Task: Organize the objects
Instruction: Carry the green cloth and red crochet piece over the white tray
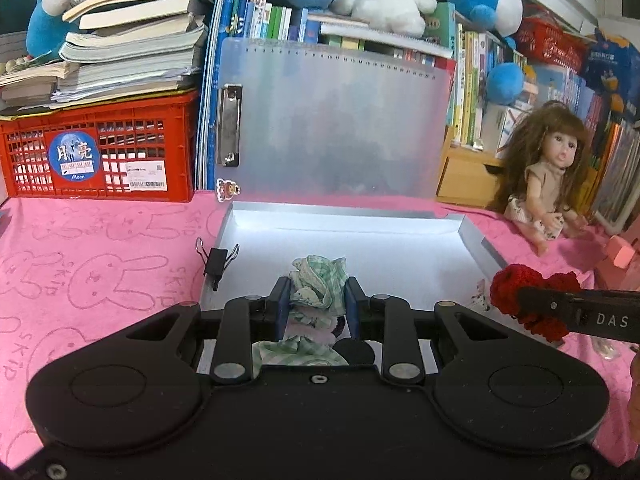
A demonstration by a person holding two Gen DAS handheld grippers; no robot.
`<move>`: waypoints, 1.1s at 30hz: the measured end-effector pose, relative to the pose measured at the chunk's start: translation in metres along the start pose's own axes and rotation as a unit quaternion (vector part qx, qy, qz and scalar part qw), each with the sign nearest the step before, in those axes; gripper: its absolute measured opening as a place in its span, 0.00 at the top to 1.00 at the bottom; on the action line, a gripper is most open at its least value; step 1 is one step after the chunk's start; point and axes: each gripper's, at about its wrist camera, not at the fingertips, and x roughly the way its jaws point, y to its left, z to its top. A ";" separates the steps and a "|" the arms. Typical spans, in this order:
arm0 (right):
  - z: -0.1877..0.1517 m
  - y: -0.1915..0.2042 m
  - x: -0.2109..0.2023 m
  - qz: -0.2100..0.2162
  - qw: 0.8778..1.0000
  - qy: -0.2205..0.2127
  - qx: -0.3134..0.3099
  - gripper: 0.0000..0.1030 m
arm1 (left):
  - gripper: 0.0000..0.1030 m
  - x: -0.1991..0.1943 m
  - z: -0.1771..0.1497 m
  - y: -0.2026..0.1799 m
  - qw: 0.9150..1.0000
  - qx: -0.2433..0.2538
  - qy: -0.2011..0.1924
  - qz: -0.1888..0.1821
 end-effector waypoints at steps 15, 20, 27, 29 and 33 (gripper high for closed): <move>-0.003 0.004 0.028 -0.001 1.000 0.018 0.008 0.46 | 0.74 0.021 -0.003 0.000 1.000 0.012 0.017 0.004; -0.004 0.004 0.034 0.000 1.000 0.019 0.010 0.46 | 0.74 0.026 -0.002 0.000 1.000 0.014 0.024 0.004; 0.001 0.007 0.041 0.003 1.000 0.021 0.011 0.46 | 0.74 0.042 0.006 -0.008 0.998 0.042 0.056 0.008; 0.003 0.009 0.045 0.004 1.000 0.022 0.012 0.46 | 0.73 0.046 0.008 -0.011 0.997 0.050 0.063 0.011; 0.006 0.014 0.051 0.006 1.000 0.024 0.007 0.46 | 0.73 0.055 0.011 -0.016 0.995 0.067 0.070 0.018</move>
